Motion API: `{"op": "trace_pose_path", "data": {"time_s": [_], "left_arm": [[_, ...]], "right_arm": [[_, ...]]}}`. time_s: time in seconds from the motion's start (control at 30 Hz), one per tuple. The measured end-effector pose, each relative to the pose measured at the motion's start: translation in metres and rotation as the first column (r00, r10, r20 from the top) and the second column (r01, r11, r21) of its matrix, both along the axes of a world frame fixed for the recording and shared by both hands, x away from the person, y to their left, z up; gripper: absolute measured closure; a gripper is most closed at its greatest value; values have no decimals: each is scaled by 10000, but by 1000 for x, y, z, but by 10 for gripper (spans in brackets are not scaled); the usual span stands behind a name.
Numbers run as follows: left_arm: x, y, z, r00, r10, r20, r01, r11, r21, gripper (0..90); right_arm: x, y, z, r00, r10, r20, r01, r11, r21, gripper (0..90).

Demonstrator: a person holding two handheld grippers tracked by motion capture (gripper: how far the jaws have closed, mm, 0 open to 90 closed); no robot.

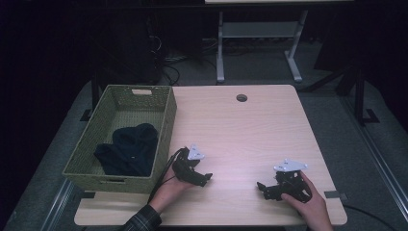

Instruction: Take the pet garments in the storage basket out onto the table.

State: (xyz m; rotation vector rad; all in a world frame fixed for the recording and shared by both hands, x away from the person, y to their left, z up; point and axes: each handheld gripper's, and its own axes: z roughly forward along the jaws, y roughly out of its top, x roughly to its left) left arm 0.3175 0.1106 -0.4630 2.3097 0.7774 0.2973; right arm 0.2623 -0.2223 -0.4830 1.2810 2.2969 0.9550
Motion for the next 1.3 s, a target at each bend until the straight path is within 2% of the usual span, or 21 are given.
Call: {"op": "trace_pose_path", "data": {"time_s": [0.6,0.83,1.13,1.3], "left_arm": [[-1,-2,12,9997,-231,-113,231,9997,61,133],[0,-2,17,9989,-342,-314,345,9994,94,135],[1,-2,25,9987,-415,-306,419,9990,125,135],[1,-2,30,9980,-424,-459,430,9990,135,135]], "right_arm": [[0,0,0,10000,-6,-5,6,10000,2,0],[0,0,0,10000,-3,-2,3,10000,1,0],[0,0,0,10000,-20,-37,20,10000,18,0],[0,0,0,10000,-19,-43,19,10000,19,0]]}}
